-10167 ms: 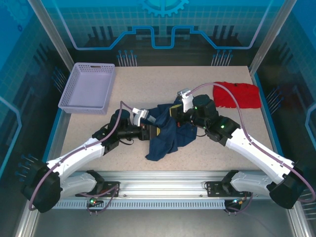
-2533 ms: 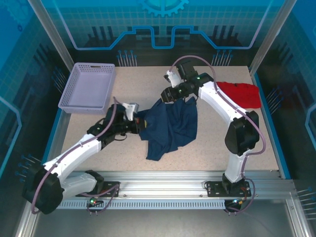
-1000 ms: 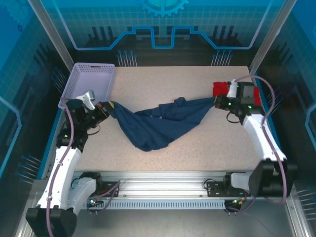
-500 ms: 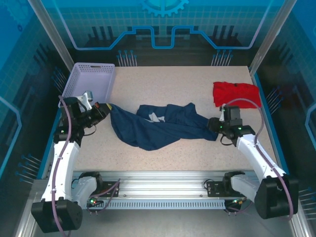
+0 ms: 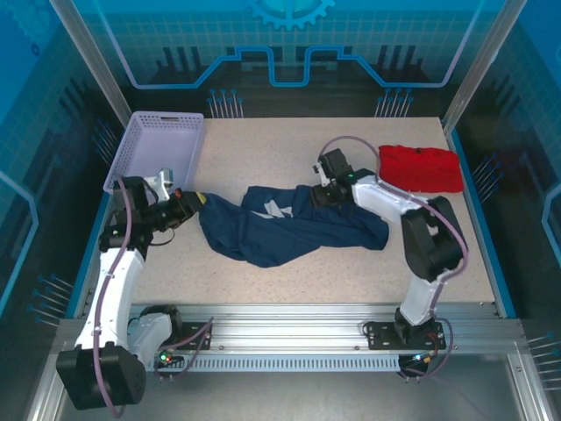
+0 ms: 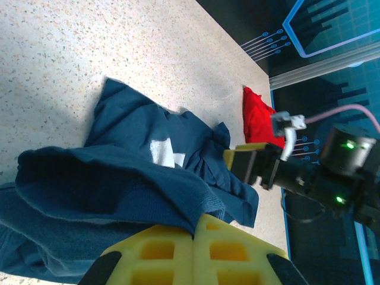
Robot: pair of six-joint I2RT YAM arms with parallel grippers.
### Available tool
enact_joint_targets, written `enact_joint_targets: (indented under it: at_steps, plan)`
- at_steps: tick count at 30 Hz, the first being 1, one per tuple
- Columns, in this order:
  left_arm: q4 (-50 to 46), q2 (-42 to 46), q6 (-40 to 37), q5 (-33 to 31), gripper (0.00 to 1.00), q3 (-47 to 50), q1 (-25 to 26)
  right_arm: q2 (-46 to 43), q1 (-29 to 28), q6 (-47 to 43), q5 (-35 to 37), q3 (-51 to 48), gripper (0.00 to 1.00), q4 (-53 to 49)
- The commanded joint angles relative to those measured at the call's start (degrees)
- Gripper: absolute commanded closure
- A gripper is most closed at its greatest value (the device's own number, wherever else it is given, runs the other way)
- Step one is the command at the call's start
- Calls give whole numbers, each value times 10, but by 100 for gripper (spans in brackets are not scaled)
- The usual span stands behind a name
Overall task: Fold the inside-out t-shirt
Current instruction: Flatten out the T-shirt at the center of the table.
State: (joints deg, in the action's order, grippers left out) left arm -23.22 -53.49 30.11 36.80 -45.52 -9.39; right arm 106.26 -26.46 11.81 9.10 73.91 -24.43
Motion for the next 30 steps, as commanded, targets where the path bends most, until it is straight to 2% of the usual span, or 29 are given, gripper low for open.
enact_joint_targets:
  at_steps: [1, 3, 4, 7, 10, 12, 15, 19, 22, 25, 30]
  plan:
    - [26, -5, 14, 21, 100, -1, -4, 67, -28, -45, 51, 61, 41, -74]
    - [28, -7, 15, 21, 100, -3, -4, 95, -35, -54, 81, 85, 42, -94]
    - [28, -8, 14, 20, 100, -4, -4, 104, -37, -60, 100, 93, 45, -102]
    - [25, -11, 12, 17, 100, -11, -4, 90, -33, -70, 138, 94, 71, -106]
    - [14, -21, 1, 17, 100, -31, -4, 23, -14, -72, 134, 70, 87, -102]
    - [1, -27, -14, 16, 100, -51, -4, -37, 4, -64, 113, 42, 92, -96]
    - [1, -29, -30, 22, 100, -77, -4, -166, 64, -26, 20, -31, 95, -70]
    - [9, -23, -55, 38, 100, -107, -4, -321, 176, 47, -115, -153, 95, -23]
    - [7, -19, -75, 37, 100, -125, -4, -407, 222, 75, -112, -223, 94, -22]
    - [6, -21, -76, 32, 100, -123, -4, -465, 241, 93, -96, -292, 92, -23]
    - [-20, -23, -91, 18, 100, -106, -4, -493, 243, 112, -109, -356, 92, -5]
